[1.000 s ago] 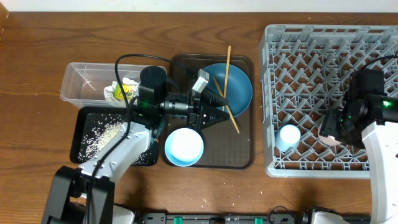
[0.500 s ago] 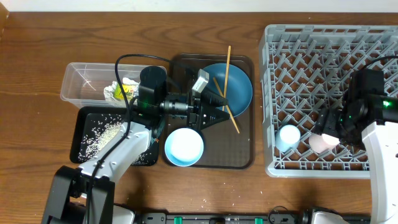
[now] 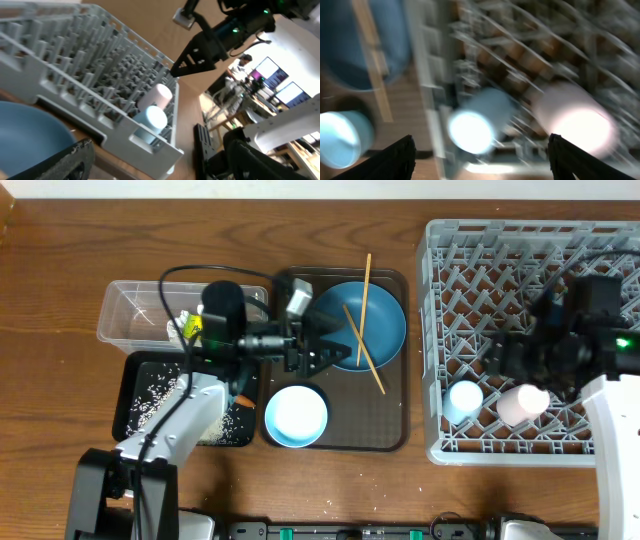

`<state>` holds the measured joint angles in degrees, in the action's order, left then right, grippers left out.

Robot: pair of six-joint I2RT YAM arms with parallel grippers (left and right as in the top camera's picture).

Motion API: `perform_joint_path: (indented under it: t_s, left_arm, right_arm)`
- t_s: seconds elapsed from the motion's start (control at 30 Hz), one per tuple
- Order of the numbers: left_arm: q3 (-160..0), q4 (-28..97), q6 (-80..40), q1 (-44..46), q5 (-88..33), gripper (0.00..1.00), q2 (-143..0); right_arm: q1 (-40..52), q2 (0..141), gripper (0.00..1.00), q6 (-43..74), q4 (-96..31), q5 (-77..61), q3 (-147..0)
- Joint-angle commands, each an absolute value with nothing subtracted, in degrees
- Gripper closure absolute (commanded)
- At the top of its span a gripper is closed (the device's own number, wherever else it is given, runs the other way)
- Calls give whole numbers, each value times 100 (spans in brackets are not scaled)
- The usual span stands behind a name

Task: Sort waste into correct bins and load items into the dishwasher rack
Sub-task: 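Release the cup and move the right gripper to the blue plate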

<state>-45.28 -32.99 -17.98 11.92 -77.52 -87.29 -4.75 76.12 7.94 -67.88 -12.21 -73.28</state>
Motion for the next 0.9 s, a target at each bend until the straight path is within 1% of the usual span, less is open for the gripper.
perform_joint_path:
  t_s: [0.0,0.13,0.23,0.37,0.53,0.73,0.87]
  left_arm:
    - [-4521,-3310,-1739,1009,-7749,11,-8724]
    - [-4521,-3310,-1686,954,-7684,7,-8724]
    - [-4523,-3422,-1525,950,-7083,6,-8722]
    - [-4523,-3527,-1527,722,-6978,5,-8720]
    - [-4523,-3524,-1848,110,-6984,5,-8646]
    - [-4523,-3511,-2161,-812,-7358,5,-8453]
    - [-4523,-3481,-2460,-1164,-7456,4,-8407]
  right_arm:
    - [36,7631,19,633,-6510,-2010,-7456]
    - [891,7664,18,637,-5819,-1946,-7456]
    - [1413,7730,19,639,-5393,-1774,-7456]
    - [1959,7913,18,683,-5041,-1380,-7456]
    - [2394,8335,18,674,-4692,-1326,-7454]
    - [2698,9032,15,556,-4303,-1050,-7454]
    - [2816,9411,16,506,-3940,-1050,-7454]
